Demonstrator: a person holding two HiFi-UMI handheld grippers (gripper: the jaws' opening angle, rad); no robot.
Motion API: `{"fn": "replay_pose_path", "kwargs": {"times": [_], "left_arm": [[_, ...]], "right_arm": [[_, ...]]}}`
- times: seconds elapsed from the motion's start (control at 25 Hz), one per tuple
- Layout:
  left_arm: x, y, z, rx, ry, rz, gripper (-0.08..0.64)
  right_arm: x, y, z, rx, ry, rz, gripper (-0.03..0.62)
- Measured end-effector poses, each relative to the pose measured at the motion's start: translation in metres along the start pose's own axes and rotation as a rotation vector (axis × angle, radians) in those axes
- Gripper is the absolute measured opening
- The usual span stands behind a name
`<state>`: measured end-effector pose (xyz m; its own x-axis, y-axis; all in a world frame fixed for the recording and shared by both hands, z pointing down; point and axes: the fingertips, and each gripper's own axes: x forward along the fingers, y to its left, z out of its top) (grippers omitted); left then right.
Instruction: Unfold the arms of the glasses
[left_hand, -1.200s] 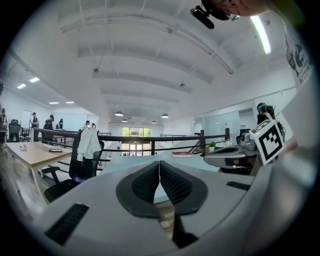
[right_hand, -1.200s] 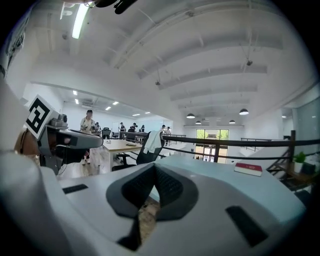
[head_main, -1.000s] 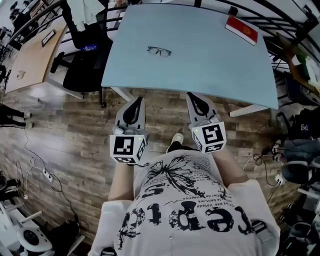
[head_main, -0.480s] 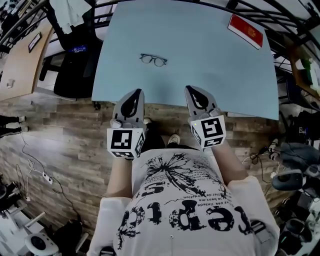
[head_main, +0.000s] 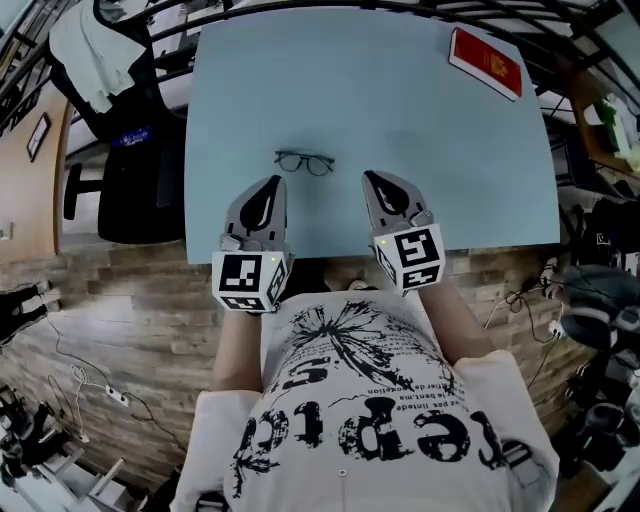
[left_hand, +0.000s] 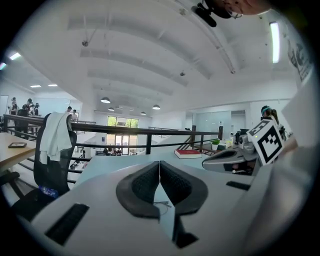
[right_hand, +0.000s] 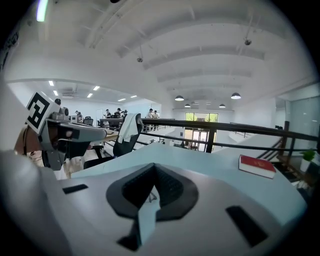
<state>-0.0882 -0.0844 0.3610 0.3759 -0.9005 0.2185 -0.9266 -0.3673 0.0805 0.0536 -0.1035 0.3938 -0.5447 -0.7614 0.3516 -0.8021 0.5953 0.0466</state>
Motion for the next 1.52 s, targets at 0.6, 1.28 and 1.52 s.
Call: {"fn": "replay_pose_path", "kwargs": {"times": [0.6, 1.28, 1.52], "left_arm": [[0.096, 0.075, -0.030, 0.036, 0.078, -0.229, 0.020], [0.111, 0.078, -0.094, 0.030, 0.243, -0.181, 0.020], [0.112, 0.079, -0.104, 0.041, 0.330, -0.179, 0.020]], "right_arm": [[0.127, -0.014, -0.069, 0.068, 0.385, 0.030, 0.009], [0.156, 0.003, -0.149, -0.376, 0.795, 0.425, 0.079], [0.164, 0.011, -0.155, -0.512, 0.828, 0.541, 0.080]]}}
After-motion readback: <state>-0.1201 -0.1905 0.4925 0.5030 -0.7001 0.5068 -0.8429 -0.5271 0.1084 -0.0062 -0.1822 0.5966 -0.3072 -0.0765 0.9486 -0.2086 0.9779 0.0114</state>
